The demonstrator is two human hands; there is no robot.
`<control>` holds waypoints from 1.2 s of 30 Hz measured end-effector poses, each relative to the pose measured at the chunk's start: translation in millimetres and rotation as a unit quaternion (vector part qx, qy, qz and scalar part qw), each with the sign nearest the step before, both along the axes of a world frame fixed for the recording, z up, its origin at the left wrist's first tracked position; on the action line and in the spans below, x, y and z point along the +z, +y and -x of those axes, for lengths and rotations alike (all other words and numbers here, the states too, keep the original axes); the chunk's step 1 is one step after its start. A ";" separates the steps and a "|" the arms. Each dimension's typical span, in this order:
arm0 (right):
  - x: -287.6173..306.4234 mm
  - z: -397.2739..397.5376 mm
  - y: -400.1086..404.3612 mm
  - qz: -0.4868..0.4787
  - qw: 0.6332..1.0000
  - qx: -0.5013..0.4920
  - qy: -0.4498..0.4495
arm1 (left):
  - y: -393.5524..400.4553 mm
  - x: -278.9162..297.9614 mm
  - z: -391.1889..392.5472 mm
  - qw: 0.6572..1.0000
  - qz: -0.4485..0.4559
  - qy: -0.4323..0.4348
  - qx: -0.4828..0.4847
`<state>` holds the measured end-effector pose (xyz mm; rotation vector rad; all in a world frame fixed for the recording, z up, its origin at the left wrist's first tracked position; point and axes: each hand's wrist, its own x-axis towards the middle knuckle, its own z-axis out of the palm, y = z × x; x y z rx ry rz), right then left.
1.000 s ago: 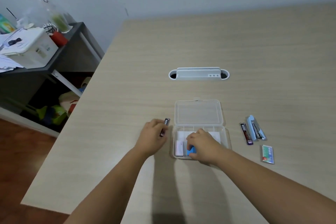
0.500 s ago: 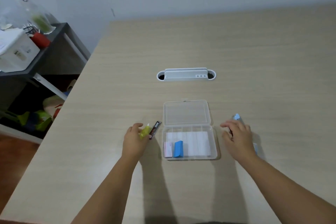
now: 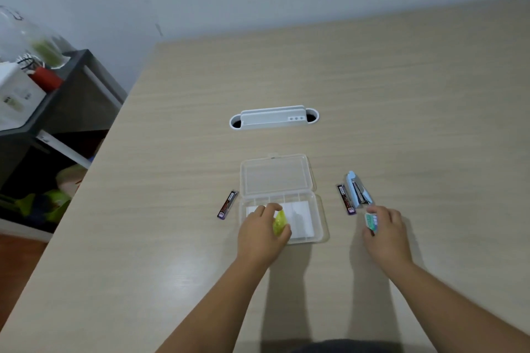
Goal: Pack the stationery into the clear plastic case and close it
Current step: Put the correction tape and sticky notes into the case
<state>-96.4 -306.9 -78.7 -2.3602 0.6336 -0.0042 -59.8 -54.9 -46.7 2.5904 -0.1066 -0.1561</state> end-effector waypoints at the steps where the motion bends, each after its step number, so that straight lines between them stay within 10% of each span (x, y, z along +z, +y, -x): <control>1: 0.4 -0.3 -0.8 -0.009 1.000 -0.004 0.000 | -0.8 -3.1 -0.9 0.998 -0.047 -0.024 -0.016; 7: 11.1 -3.9 0.6 -0.074 0.995 -0.061 -0.032 | 3.2 -24.4 -1.5 0.977 -0.173 -0.107 -0.064; 14: 37.7 -17.0 26.1 -0.155 0.980 -0.048 -0.115 | 23.9 -29.3 13.4 0.993 -0.082 -0.071 -0.039; 20: 56.5 -56.7 83.5 -0.178 0.978 0.100 -0.050 | 64.4 -19.0 15.3 0.991 0.008 -0.053 0.126; 25: 58.4 -90.0 140.2 -0.212 0.955 0.206 0.021 | 86.7 -21.7 8.0 0.996 -0.042 0.070 0.033; 36: 33.2 -110.7 201.9 -0.056 0.955 0.290 0.015 | 92.0 -30.5 5.6 0.996 -0.040 0.083 -0.018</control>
